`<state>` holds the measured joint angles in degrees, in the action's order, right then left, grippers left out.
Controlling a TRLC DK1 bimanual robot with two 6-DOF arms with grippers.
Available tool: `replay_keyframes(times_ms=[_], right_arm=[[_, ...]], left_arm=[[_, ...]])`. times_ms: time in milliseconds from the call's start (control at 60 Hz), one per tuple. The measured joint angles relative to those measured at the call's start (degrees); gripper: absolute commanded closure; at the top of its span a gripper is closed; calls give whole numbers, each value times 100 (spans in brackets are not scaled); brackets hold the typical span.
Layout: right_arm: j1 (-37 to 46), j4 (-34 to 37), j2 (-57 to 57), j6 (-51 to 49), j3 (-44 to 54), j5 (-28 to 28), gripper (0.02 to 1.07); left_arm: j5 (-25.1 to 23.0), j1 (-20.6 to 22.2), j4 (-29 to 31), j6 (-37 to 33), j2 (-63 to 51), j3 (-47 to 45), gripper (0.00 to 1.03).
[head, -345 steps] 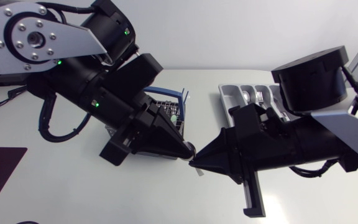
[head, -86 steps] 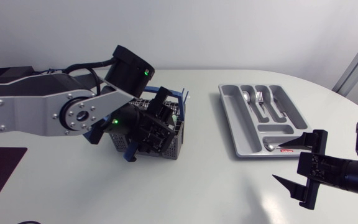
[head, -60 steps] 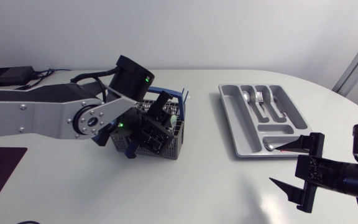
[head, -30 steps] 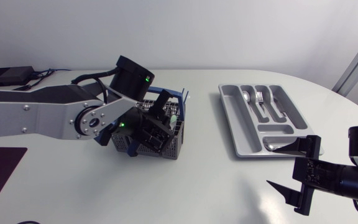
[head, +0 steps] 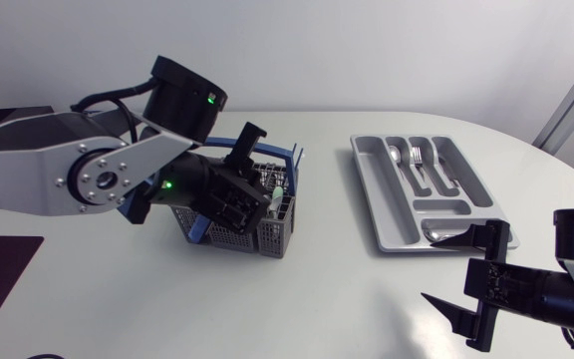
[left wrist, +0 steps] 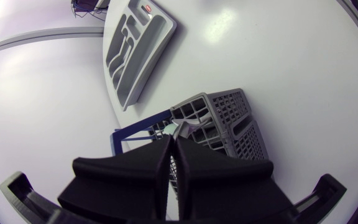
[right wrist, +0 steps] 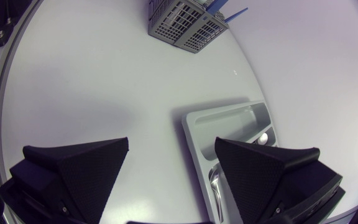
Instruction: Unload the cutlery basket into the drawer organizer.
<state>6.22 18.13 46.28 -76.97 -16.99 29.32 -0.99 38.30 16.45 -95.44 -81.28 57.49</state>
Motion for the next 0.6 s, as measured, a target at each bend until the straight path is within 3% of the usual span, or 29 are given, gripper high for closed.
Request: replay_keyframes(times_ms=[350, 600], right_arm=[[-356, 323, -750, 339, 26, -125, 7], [-791, 345, -1425, 1228, 22, -302, 7]], left_arm=[[-138, 7, 420, 487, 452, 417, 100], [-166, 107, 629, 1891, 527, 1086, 100]])
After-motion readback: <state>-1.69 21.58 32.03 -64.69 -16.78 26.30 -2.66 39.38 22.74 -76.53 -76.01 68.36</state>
